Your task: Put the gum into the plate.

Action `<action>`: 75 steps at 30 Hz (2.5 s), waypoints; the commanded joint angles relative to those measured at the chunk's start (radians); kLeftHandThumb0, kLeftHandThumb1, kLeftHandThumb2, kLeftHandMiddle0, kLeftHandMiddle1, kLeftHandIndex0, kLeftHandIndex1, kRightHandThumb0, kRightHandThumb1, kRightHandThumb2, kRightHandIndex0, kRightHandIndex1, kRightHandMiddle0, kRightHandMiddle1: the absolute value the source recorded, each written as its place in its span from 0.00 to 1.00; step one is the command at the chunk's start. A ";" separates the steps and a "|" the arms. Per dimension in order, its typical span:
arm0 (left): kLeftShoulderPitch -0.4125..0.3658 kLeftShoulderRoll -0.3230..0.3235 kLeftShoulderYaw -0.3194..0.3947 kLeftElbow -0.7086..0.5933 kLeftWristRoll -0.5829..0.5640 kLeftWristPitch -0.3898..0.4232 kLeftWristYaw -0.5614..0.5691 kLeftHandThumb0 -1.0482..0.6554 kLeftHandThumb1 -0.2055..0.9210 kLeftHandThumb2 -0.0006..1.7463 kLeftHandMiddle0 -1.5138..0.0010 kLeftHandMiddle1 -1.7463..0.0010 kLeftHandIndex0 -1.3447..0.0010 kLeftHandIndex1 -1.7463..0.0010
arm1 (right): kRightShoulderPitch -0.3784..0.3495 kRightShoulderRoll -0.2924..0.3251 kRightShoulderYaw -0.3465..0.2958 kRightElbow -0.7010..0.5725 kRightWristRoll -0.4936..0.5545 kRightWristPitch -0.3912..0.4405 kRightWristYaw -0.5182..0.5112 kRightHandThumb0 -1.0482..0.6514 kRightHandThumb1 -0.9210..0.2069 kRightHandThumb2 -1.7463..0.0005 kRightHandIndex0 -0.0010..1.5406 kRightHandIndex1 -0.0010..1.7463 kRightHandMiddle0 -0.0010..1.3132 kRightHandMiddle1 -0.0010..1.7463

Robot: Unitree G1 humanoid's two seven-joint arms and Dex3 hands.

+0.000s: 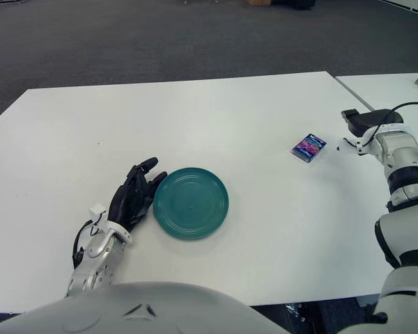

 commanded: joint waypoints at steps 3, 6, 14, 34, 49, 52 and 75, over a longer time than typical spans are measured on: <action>0.008 -0.035 -0.013 -0.011 0.005 -0.013 0.021 0.11 1.00 0.52 0.74 0.85 1.00 0.55 | -0.025 0.015 0.017 -0.008 -0.014 -0.010 -0.007 0.06 0.00 0.70 0.18 0.00 0.00 0.09; 0.011 -0.035 -0.019 -0.012 0.007 -0.015 0.024 0.11 1.00 0.52 0.74 0.85 1.00 0.55 | -0.036 0.020 0.022 -0.029 -0.018 -0.008 0.006 0.07 0.00 0.70 0.16 0.00 0.00 0.08; 0.020 -0.035 -0.032 -0.020 0.010 -0.018 0.033 0.11 1.00 0.52 0.74 0.86 1.00 0.55 | -0.052 0.019 0.027 -0.049 -0.032 -0.011 0.023 0.09 0.00 0.70 0.15 0.00 0.00 0.06; 0.027 -0.031 -0.050 -0.027 0.010 -0.021 0.048 0.11 1.00 0.52 0.73 0.86 1.00 0.55 | -0.097 0.086 0.066 -0.004 -0.047 -0.019 0.025 0.09 0.00 0.77 0.17 0.01 0.00 0.06; 0.027 -0.027 -0.049 -0.028 0.006 -0.022 0.048 0.11 1.00 0.52 0.73 0.87 1.00 0.55 | -0.095 0.138 0.061 -0.034 -0.035 -0.042 0.002 0.08 0.00 0.75 0.18 0.02 0.01 0.03; 0.027 -0.026 -0.049 -0.028 0.006 -0.022 0.048 0.11 1.00 0.52 0.73 0.87 1.00 0.55 | -0.102 0.164 0.070 -0.001 -0.041 -0.034 -0.017 0.08 0.00 0.75 0.19 0.02 0.01 0.03; 0.035 -0.023 -0.055 -0.042 0.005 -0.019 0.052 0.11 1.00 0.52 0.72 0.88 1.00 0.55 | 0.019 0.195 0.059 -0.102 0.001 -0.113 -0.026 0.04 0.00 0.82 0.18 0.01 0.00 0.11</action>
